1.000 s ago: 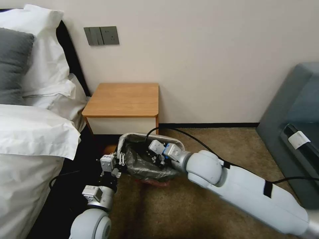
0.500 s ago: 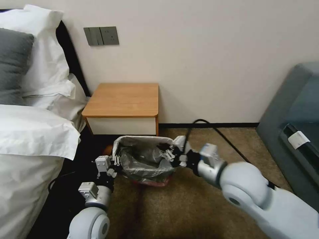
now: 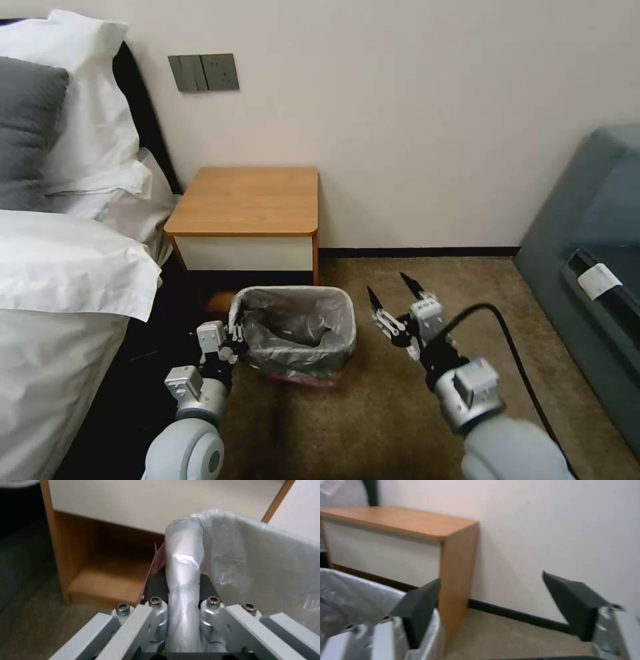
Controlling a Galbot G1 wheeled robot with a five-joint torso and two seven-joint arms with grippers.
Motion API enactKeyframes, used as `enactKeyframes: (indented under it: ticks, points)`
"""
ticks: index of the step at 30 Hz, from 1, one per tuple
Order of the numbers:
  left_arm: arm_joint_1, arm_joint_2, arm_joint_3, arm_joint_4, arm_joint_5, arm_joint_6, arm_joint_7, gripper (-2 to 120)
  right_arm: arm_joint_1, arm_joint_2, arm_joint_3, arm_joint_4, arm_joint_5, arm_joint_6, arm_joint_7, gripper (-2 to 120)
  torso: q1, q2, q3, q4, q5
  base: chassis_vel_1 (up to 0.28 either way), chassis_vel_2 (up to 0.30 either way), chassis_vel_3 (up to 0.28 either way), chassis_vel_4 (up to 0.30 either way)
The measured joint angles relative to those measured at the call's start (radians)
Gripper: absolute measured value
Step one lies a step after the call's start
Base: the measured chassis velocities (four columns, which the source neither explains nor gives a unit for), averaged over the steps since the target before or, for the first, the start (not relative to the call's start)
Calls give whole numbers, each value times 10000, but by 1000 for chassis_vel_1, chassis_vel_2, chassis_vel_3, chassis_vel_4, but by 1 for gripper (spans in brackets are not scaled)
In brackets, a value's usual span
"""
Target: Pick up the garbage bag from the table and place it over the trash can.
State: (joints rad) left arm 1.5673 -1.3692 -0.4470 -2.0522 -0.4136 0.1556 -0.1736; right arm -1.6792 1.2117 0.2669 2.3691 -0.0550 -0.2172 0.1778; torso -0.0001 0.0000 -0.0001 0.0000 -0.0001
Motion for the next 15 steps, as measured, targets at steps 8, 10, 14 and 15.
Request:
enactKeyframes:
  ticks: [8,10,14,15]
  points:
    - [-47,-62,236,407,-111,143,-31,7,-1300,825,837,-58,-494,1019,-106,100,0,0,1,-1,0,0,0,0,0]
    - [-44,-105,325,558,-124,188,-87,7,-1481,874,994,-35,-447,1227,-23,100,0,0,0,-1,0,0,0,0,0]
    - [-27,-122,398,794,-136,239,-196,7,-1608,949,1168,-94,-382,1520,70,100,0,0,1,0,1,0,0,0,0]
    - [-26,-126,426,857,-139,252,-213,7,-1621,992,1191,-128,-371,1590,81,100,0,0,1,0,1,0,0,0,0]
